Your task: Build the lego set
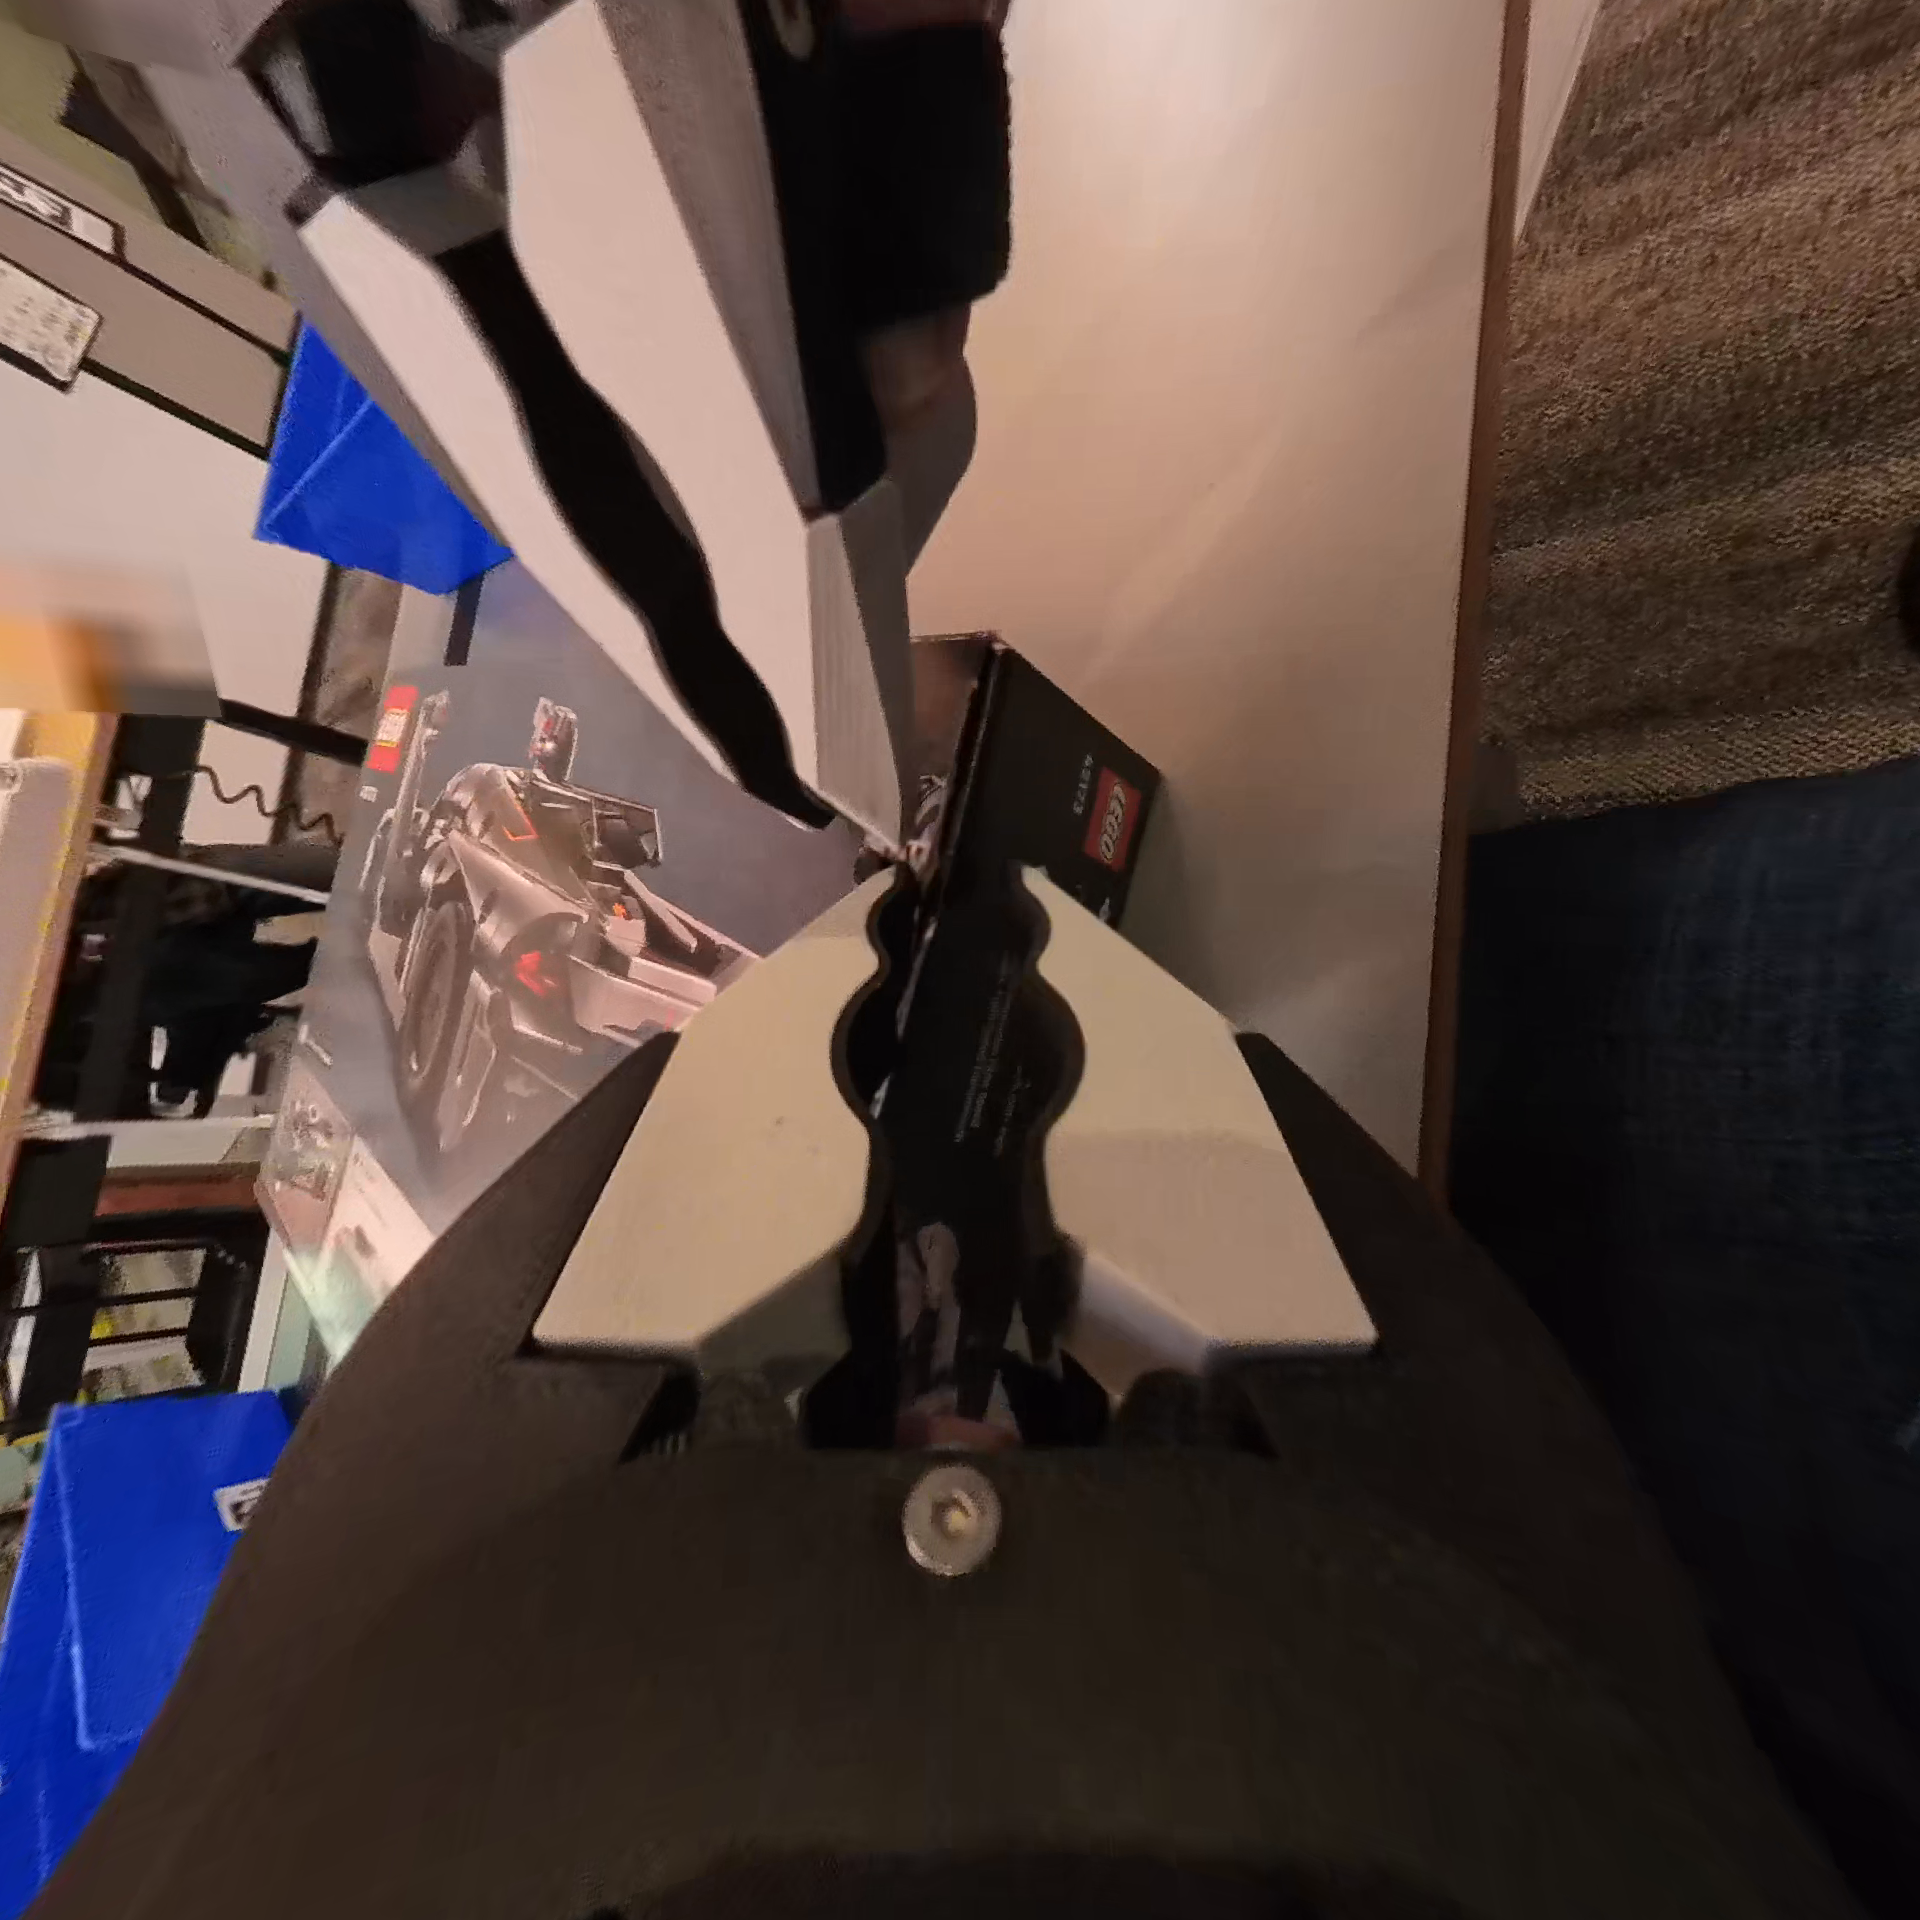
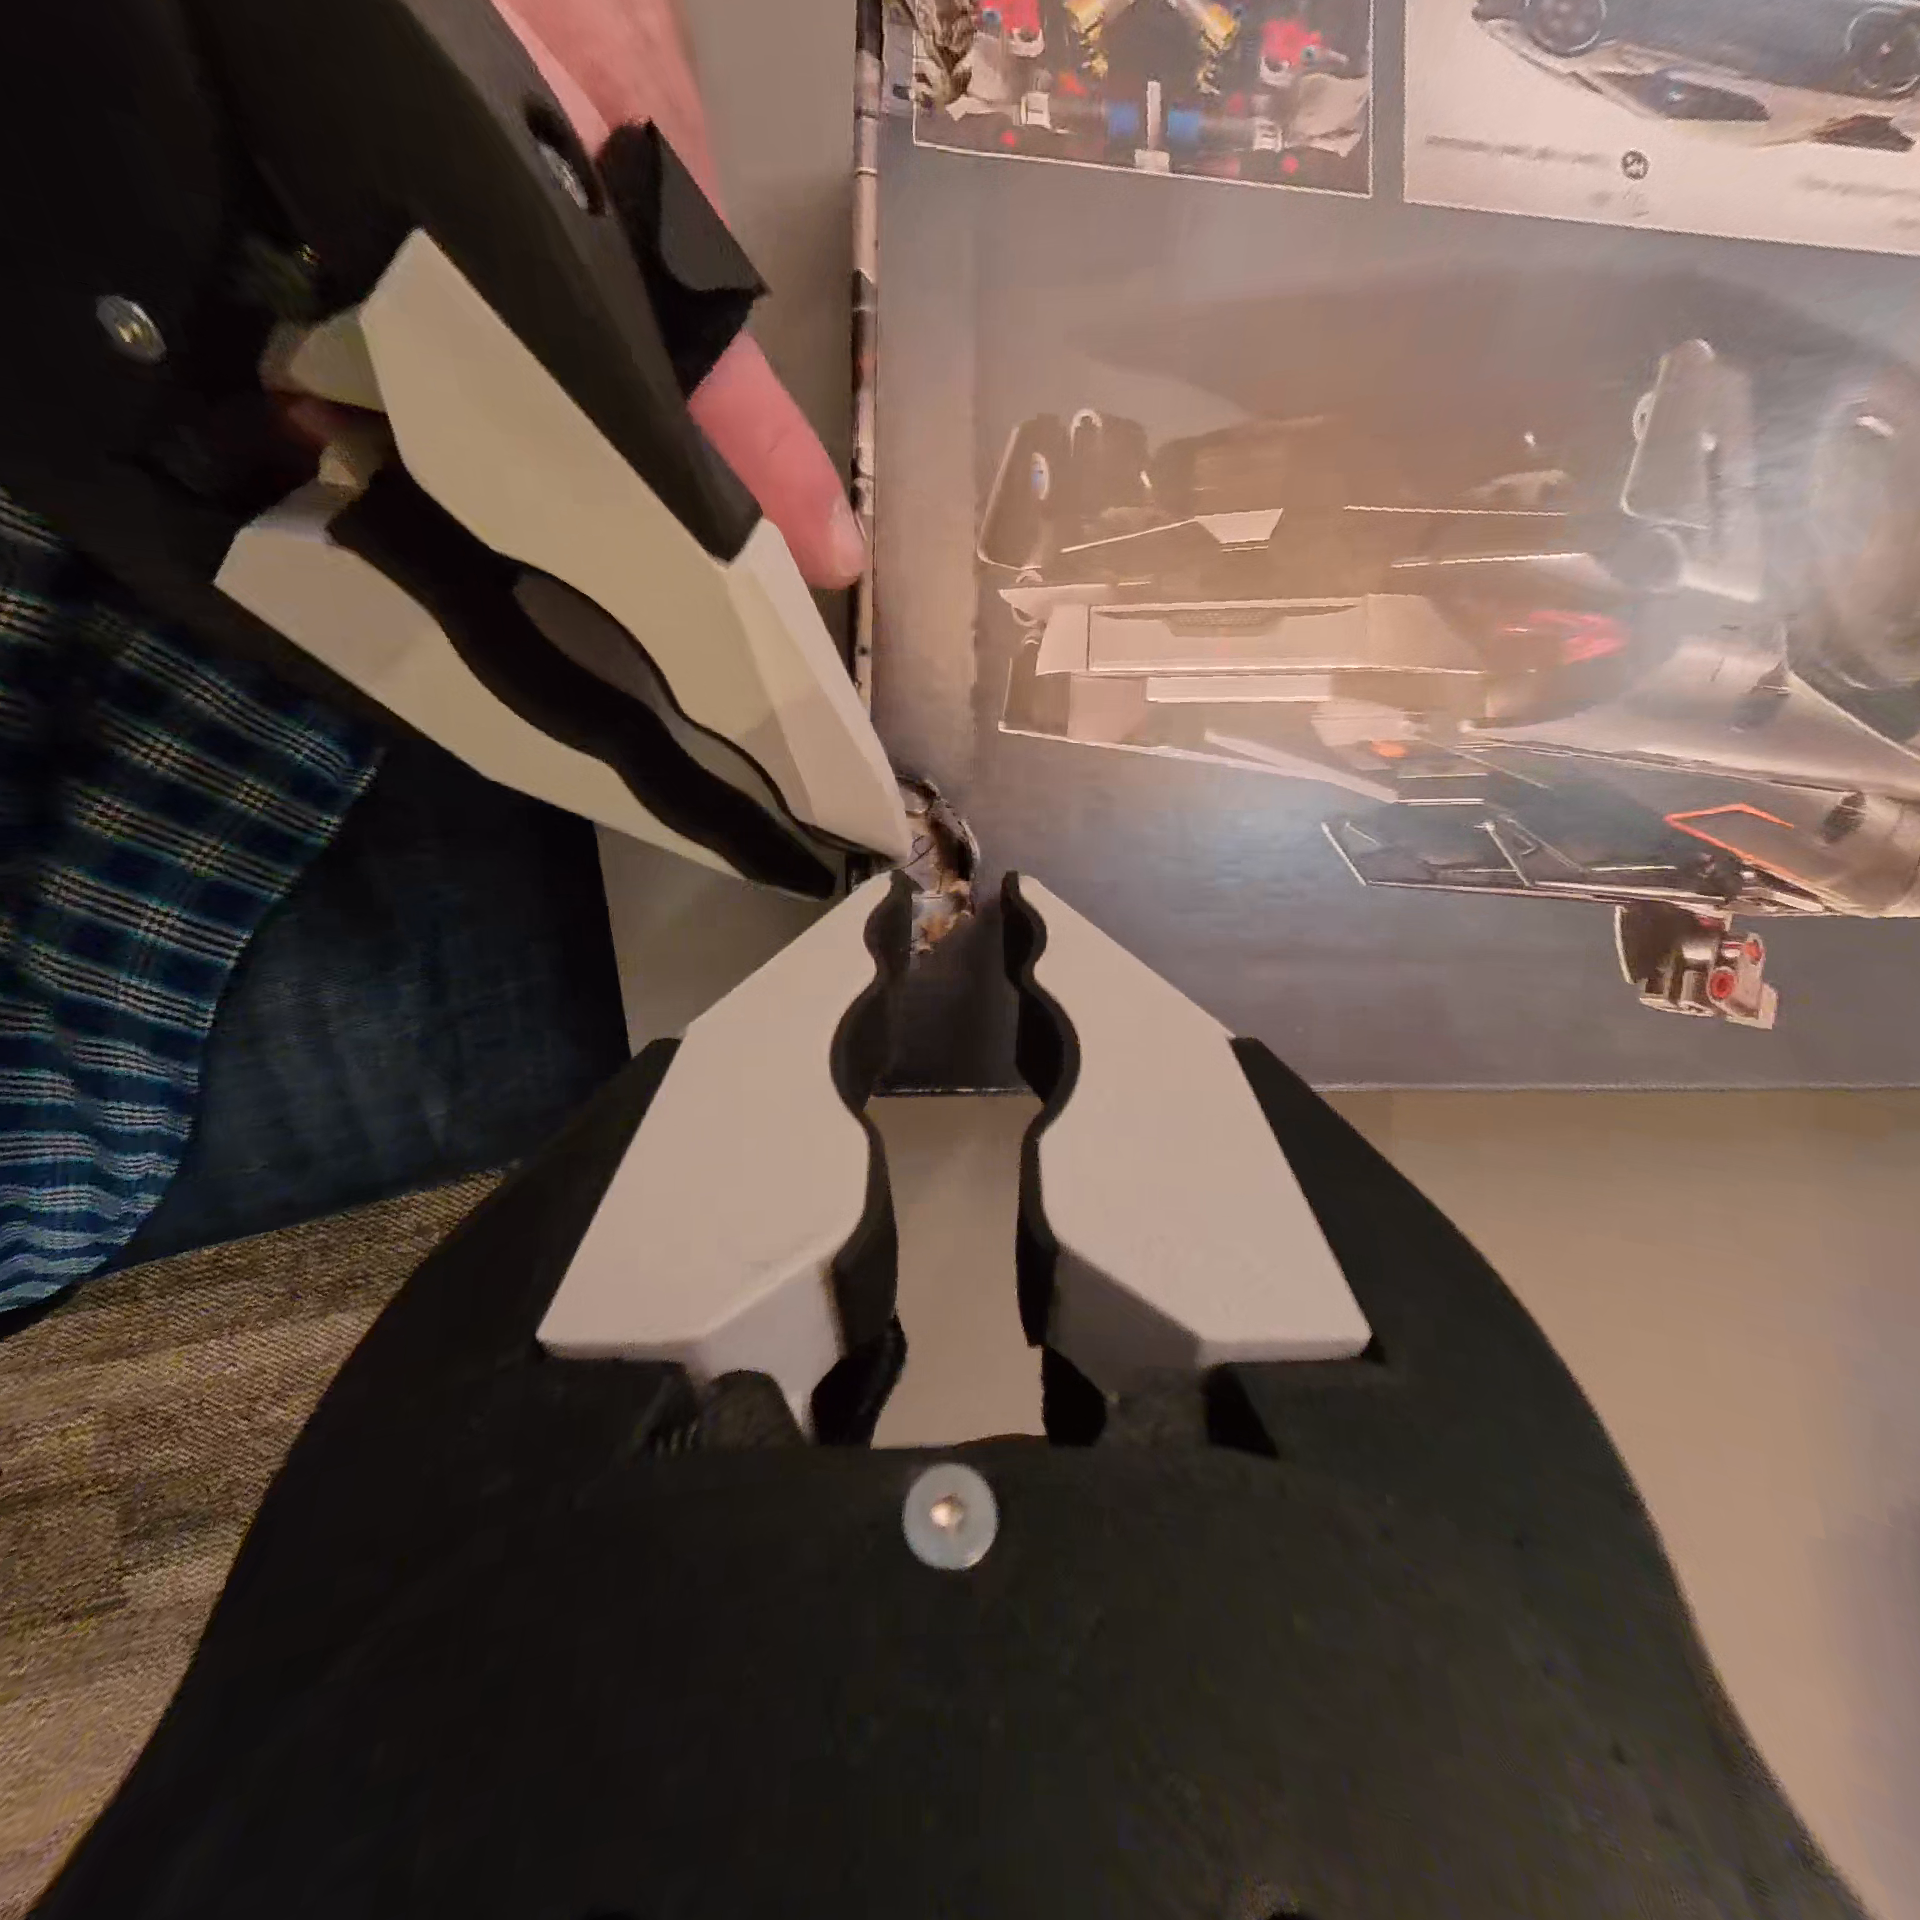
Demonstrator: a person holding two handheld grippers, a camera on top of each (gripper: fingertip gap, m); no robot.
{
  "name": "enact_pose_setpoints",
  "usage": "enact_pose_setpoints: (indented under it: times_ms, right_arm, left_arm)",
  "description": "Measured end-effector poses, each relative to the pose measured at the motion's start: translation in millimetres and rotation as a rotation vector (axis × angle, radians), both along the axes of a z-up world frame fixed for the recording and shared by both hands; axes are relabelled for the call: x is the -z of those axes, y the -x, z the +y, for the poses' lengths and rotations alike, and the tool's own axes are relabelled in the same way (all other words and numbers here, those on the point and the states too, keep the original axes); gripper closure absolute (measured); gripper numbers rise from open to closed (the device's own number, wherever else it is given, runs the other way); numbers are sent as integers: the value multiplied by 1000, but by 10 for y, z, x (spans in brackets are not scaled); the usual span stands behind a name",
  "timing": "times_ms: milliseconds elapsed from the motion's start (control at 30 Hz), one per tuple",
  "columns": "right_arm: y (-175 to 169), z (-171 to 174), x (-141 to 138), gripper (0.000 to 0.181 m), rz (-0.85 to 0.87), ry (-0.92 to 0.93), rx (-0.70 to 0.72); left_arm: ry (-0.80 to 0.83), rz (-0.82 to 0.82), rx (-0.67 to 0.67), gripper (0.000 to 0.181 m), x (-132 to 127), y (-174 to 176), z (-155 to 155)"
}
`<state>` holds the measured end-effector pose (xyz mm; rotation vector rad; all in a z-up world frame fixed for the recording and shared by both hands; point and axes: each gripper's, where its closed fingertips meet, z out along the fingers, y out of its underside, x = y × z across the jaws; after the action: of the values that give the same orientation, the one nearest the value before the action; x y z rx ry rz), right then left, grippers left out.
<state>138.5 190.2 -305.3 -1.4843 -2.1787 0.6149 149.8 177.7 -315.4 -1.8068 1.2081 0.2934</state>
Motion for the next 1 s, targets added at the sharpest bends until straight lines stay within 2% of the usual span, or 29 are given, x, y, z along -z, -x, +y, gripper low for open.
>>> enact_pose_setpoints:
  times_ms: [67, 533, 700, 867, 967, 1000]
  right_arm:
    - [5, 70, 49, 168, -12, -58, 11]
    - [16, 125, 105, 168, -10, -37, 42]
    - [19, 125, 104, 168, -42, -62, 27]
    - [19, 125, 104, 168, -35, -34, 30]
    - [24, 120, 87, 168, -10, -29, 26]
    - [23, 118, 80, 168, 4, -16, 24]
  left_arm:
    - [-14, 16, 10, 167, 8, -5, 3]
    - [32, 4, 12, 170, 38, 5, -10]
    - [82, 46, 36, 172, 40, 14, -4]
    - [204, 0, 55, 173, 52, 6, 0]
    - [180, -7, 70, 171, 39, -11, 12]
    - [177, -56, 70, 172, 11, -45, 16]
